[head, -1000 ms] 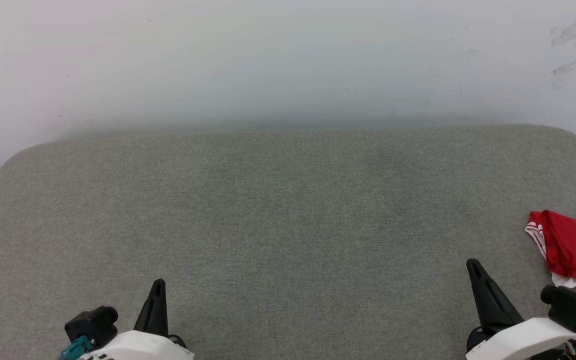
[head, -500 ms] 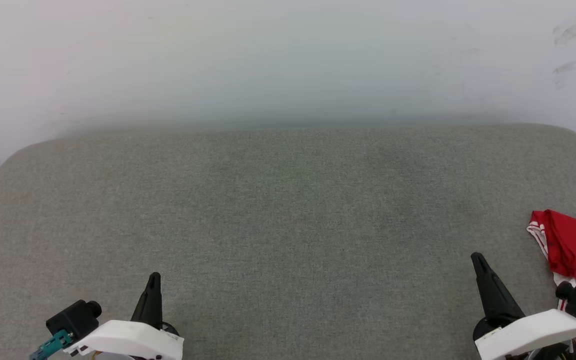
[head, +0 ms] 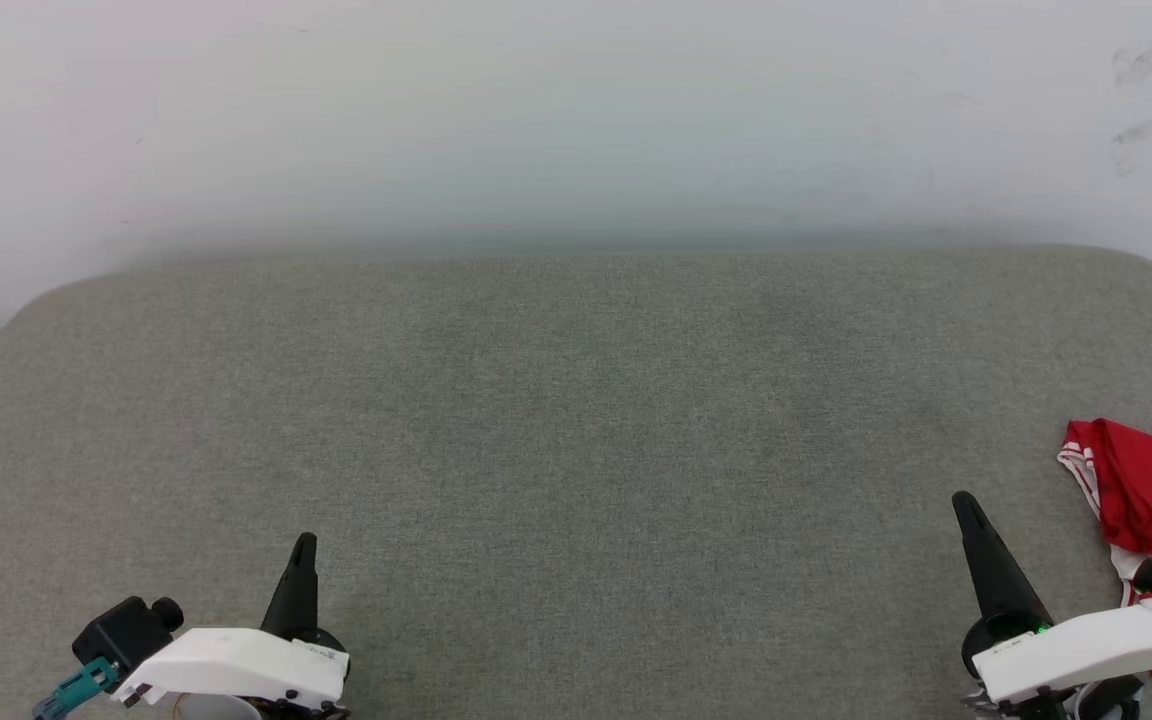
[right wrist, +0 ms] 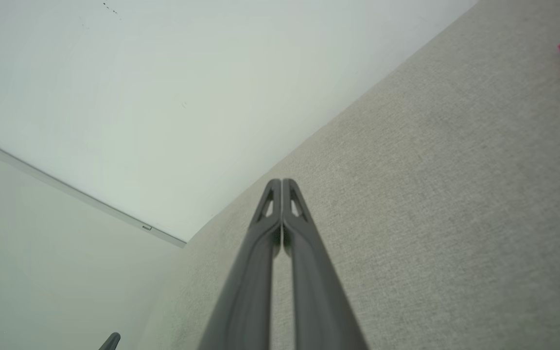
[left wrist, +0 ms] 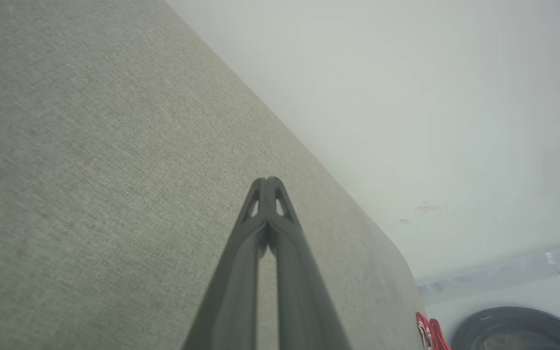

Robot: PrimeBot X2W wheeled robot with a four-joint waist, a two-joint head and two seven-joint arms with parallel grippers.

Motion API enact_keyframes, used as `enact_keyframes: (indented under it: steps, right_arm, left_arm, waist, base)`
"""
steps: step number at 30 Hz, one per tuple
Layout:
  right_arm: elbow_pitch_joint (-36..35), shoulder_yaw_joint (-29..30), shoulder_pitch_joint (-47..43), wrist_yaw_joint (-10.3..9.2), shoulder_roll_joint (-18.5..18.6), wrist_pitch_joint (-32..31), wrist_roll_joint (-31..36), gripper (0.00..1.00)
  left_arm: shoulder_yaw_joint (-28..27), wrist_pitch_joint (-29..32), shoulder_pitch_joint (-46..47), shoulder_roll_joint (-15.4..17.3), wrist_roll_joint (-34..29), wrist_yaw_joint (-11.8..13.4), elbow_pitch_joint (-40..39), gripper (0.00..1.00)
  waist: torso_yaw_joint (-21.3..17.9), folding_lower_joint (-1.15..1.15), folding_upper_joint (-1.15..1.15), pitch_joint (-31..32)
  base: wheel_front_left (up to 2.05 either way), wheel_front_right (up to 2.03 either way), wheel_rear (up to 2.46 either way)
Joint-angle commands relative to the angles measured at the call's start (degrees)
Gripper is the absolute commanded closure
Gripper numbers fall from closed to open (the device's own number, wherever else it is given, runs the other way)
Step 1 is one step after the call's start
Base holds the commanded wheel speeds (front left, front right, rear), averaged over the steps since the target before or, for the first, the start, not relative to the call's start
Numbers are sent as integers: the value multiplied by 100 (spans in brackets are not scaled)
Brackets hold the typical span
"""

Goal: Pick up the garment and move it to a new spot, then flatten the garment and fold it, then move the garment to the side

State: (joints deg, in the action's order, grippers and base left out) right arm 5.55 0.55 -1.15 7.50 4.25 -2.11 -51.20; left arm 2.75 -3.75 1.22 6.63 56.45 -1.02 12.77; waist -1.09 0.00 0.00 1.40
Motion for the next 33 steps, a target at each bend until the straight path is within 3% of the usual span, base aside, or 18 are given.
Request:
enact_keyframes:
  steps: [1,33]
  right_arm:
    - [-17,25,173,0,47,-15,-222,100]
    - [401,202,456,0,37,-139,-2205,100]
  left_arm:
    - [-77,45,151,-8,176,-51,-41,100]
    - [-501,530,341,-190,1838,-355,42,100]
  waist:
    - [3,0,0,-4]
    - [46,0,0,-66]
  base:
    - [0,0,0]
    - [0,0,0]
